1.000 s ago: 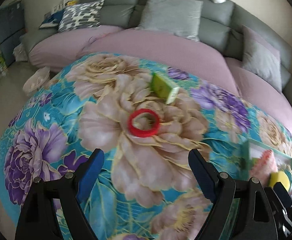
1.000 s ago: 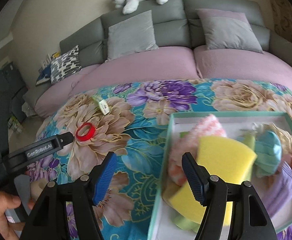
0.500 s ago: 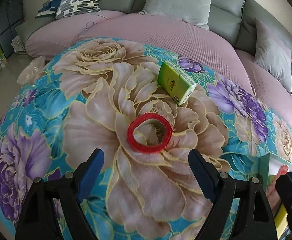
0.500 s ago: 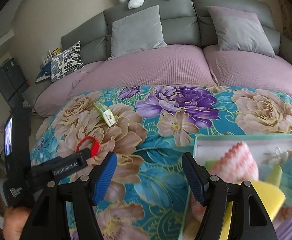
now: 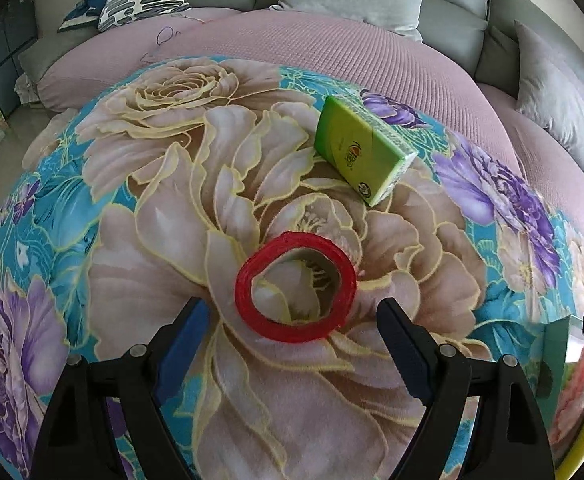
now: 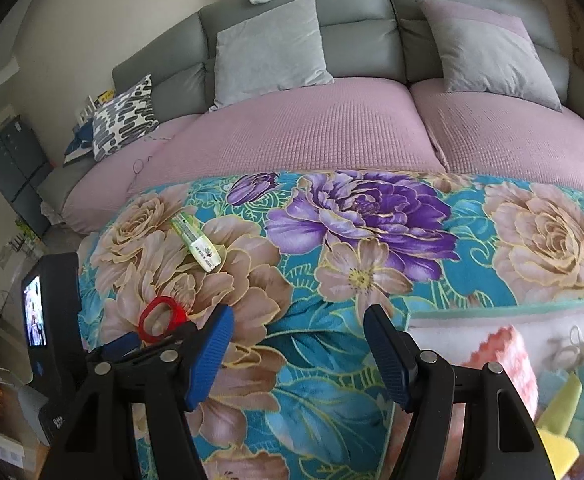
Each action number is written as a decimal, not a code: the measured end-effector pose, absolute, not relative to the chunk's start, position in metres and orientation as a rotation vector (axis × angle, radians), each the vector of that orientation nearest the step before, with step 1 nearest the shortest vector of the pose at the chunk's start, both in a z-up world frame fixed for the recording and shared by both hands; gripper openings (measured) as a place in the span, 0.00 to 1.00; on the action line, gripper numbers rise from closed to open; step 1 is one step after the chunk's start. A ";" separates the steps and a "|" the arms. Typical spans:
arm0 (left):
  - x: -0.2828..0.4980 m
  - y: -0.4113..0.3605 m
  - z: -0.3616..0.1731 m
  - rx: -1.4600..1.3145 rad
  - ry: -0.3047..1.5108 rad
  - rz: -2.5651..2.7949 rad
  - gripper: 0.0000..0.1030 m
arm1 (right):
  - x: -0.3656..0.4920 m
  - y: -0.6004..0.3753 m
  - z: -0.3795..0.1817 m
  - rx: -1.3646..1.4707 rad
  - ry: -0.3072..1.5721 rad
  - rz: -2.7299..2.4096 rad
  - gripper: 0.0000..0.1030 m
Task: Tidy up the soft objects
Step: 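Grasp the green-white tube with the right tool while the left tool grasps the red tape roll, then carry the tube and red tape roll over the tray with both tools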
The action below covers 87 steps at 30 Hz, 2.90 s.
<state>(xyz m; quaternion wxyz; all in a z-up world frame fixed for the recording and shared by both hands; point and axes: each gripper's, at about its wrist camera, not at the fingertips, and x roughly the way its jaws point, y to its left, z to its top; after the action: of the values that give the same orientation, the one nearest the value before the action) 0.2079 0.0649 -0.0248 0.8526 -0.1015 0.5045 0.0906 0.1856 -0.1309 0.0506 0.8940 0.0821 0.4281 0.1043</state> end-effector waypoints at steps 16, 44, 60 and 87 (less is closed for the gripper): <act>0.205 0.080 -0.029 -0.174 1.020 0.196 0.84 | 0.212 -0.094 0.029 0.096 0.953 0.273 0.69; 0.182 0.154 -0.004 -0.390 0.924 0.235 0.53 | 0.301 0.006 0.002 -0.024 1.029 0.534 0.44; 0.172 0.138 0.019 -0.369 0.877 0.197 0.53 | 0.262 -0.018 0.041 0.004 0.959 0.527 0.23; 0.077 -0.035 0.106 -0.071 0.729 -0.144 0.53 | -0.009 -0.252 0.170 0.277 0.611 0.077 0.22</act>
<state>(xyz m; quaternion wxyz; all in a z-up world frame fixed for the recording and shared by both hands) 0.0770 -0.0348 0.1057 0.9312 -0.0348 0.3559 -0.0703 -0.0091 -0.2519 0.1698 0.9436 0.1357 0.2997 0.0377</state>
